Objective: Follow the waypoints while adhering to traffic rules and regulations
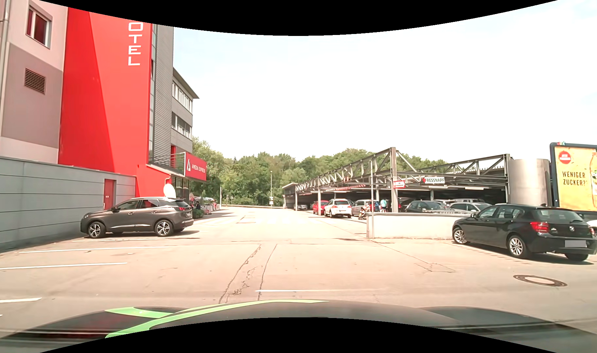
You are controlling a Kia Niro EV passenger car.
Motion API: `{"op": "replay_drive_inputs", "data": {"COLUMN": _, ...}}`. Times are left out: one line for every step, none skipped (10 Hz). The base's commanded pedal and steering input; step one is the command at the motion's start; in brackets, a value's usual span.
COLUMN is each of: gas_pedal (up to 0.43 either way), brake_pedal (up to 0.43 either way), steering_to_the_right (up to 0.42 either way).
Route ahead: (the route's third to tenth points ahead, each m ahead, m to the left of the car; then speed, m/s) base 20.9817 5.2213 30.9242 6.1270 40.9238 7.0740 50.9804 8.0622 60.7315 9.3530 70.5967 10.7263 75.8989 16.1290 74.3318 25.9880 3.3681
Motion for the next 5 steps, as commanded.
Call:
{"op": "replay_drive_inputs", "data": {"gas_pedal": 0.039, "brake_pedal": 0.000, "steering_to_the_right": -0.006}}
{"op": "replay_drive_inputs", "data": {"gas_pedal": 0.039, "brake_pedal": 0.000, "steering_to_the_right": -0.015}}
{"op": "replay_drive_inputs", "data": {"gas_pedal": 0.039, "brake_pedal": 0.000, "steering_to_the_right": -0.023}}
{"op": "replay_drive_inputs", "data": {"gas_pedal": 0.047, "brake_pedal": 0.000, "steering_to_the_right": -0.029}}
{"op": "replay_drive_inputs", "data": {"gas_pedal": 0.047, "brake_pedal": 0.000, "steering_to_the_right": -0.032}}
